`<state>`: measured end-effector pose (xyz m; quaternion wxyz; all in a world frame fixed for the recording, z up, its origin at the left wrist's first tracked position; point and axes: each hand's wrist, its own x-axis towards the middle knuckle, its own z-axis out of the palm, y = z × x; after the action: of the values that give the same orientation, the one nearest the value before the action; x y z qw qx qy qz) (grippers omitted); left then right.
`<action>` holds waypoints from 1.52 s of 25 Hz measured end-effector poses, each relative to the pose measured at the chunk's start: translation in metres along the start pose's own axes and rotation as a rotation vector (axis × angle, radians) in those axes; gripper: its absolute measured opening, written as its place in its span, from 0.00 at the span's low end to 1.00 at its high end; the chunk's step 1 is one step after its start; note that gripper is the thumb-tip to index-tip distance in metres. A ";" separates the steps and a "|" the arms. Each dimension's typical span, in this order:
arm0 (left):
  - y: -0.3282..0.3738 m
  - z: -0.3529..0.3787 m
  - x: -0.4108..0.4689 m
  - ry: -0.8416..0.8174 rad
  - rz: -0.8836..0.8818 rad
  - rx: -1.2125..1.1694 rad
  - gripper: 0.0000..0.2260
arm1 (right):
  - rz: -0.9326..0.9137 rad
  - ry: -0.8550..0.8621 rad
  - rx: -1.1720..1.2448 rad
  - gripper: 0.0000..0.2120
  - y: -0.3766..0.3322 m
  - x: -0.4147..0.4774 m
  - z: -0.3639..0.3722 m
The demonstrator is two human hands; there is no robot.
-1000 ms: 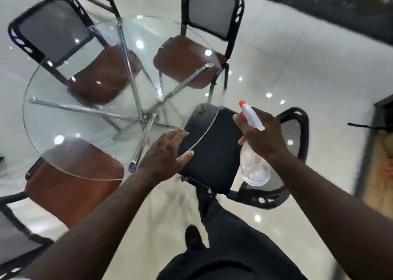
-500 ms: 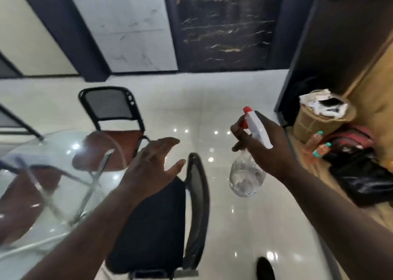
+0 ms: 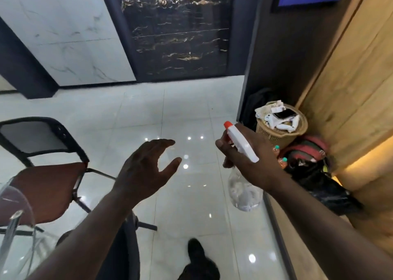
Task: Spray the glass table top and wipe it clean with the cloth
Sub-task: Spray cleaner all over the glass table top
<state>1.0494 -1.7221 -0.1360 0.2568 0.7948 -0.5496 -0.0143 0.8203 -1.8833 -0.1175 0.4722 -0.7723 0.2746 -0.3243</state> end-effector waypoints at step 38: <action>-0.439 -0.053 -0.035 0.936 -1.898 -0.026 0.23 | -0.595 -1.993 -0.010 0.15 -0.066 0.356 0.797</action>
<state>1.4326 -1.5544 -0.2849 0.3352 0.8220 0.4510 0.0928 1.6614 -1.6775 -0.2451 0.3827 -0.7286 -0.4404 0.3587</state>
